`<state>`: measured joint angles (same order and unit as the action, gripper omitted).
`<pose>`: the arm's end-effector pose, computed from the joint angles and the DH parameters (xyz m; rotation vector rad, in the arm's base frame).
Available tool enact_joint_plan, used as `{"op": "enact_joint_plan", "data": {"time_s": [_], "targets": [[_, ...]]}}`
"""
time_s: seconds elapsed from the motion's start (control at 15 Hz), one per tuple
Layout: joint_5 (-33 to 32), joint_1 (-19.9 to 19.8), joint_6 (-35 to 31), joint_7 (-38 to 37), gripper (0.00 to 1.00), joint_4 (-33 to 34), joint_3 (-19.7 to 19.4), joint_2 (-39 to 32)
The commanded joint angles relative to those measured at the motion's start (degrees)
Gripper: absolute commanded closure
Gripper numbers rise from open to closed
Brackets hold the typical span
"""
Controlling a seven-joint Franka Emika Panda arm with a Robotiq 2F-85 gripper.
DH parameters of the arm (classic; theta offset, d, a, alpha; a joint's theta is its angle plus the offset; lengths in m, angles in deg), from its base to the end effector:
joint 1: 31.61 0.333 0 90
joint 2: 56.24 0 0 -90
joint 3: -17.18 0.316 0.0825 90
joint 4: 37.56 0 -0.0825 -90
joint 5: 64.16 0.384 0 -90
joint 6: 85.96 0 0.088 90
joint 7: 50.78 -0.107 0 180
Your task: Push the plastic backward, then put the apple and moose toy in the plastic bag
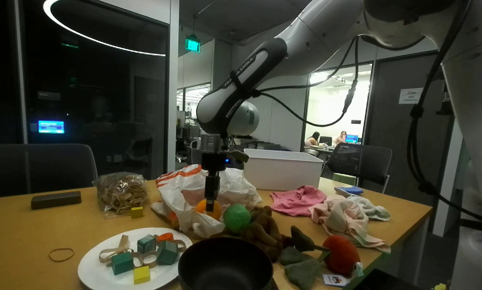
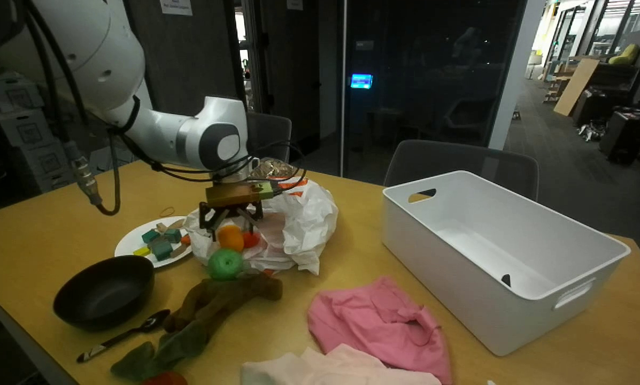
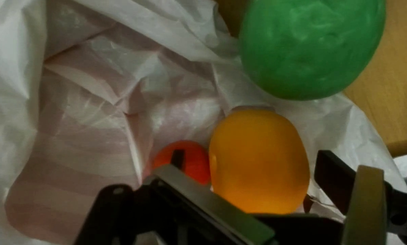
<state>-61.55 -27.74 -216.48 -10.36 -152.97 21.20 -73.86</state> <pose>0.5889 0.0815 0.2972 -2.8273 -1.2120 0.0402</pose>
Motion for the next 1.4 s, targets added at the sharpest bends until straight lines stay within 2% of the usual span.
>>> {"op": "enact_joint_plan", "data": {"time_s": [0.0,0.27,0.67,1.0,1.2,1.33], "targets": [[-0.9,-2.2,-0.3,1.8,0.34,2.8,1.3,-1.8],[-0.9,-3.0,-0.2,3.0,0.64,3.6,1.7,-2.1],[-4.0,-2.5,-1.1,1.6,0.64,5.5,1.2,-2.9],[-9.5,-1.6,-5.0,-0.3,0.64,6.0,0.8,-1.9],[-15.7,-0.8,-7.3,-3.3,0.64,7.3,-0.5,-3.3],[-22.1,0.2,-9.6,-7.0,0.64,7.6,-1.9,-4.4]]}}
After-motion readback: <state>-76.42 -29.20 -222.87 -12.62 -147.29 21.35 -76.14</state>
